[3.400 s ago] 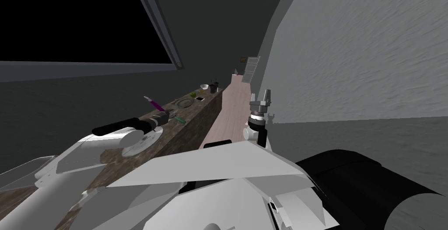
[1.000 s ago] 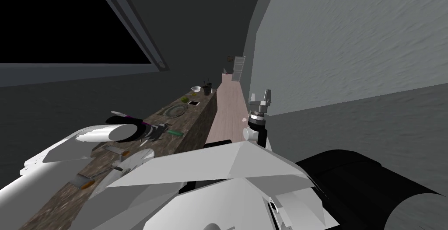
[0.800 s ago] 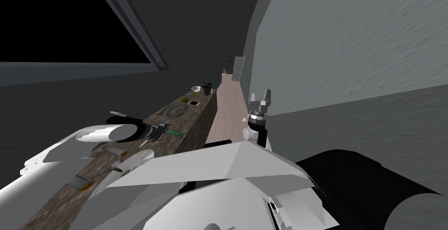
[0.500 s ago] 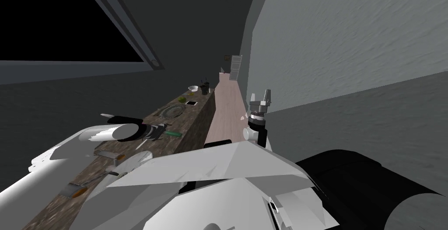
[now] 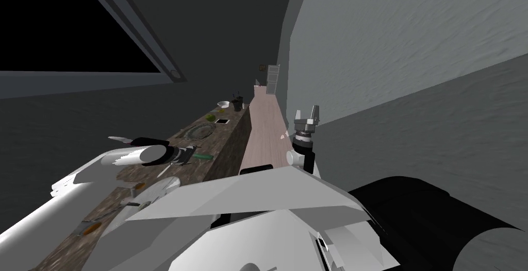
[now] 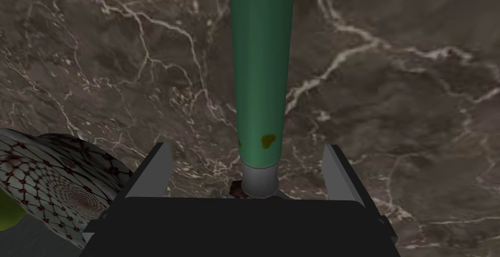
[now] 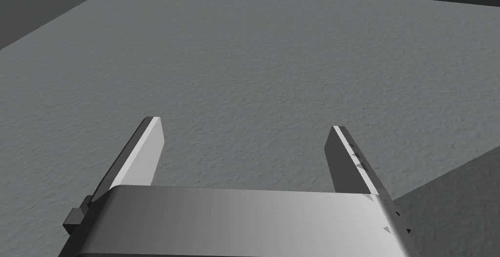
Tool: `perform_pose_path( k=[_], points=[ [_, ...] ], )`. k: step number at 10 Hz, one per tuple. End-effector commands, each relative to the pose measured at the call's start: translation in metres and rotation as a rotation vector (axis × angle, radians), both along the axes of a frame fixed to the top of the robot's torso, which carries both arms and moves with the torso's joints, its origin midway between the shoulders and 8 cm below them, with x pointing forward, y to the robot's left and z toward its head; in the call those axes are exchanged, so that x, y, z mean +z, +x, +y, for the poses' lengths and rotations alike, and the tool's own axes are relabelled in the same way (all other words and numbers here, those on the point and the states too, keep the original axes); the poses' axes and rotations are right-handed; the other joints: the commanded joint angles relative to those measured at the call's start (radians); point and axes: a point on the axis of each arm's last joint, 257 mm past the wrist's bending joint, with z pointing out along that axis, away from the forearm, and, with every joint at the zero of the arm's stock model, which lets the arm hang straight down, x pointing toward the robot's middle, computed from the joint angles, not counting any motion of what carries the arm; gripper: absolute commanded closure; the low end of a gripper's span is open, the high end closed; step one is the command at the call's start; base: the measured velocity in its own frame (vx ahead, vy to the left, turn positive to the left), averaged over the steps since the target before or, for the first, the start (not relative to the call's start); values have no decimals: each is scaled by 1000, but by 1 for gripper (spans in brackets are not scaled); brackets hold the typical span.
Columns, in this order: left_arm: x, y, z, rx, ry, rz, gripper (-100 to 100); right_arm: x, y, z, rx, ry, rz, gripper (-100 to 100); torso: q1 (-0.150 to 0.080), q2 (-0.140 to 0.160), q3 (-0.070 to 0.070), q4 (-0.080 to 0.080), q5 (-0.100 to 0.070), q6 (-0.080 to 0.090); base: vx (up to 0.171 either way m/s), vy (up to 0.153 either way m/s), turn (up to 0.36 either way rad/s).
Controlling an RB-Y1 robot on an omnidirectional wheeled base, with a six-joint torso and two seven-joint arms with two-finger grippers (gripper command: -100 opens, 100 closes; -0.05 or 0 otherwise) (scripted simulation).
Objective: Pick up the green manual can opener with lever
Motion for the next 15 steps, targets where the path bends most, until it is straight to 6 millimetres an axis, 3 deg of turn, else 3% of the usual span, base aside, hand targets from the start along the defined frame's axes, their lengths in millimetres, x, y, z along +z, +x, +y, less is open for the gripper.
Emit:
perform_pose_path(
  k=[1,2,6,7,8,14,15],
  points=[
    [0,0,0,0,0,0,-100,0,0,0,0,0,0,0,0,0,0,0,0,0,-23,4,-20],
    [0,0,0,1,0,-1,100,0,0,0,0,0,0,0,0,-2,-1,0,0,0,0,0,0],
    [0,1,0,2,-1,-2,100,0,0,0,0,0,0,0,-1,-5,-3,-1,0,0,0,0,0],
    [0,1,0,2,0,-2,0,0,0,0,0,0,0,0,0,-5,-3,-1,0,0,0,0,0],
    [6,-3,-7,-25,0,-1,100,0,0,0,0,0,0,0,0,-4,-3,-1,0,0,70,-2,207],
    [21,-14,-28,-104,0,2,100,0,0,0,0,0,0,0,-1,-8,-5,-2,0,-1,76,-12,143],
    [19,-11,-24,-91,0,1,100,0,0,0,0,0,0,0,-1,-8,-5,-2,-1,-1,36,-9,42]
  ],
)
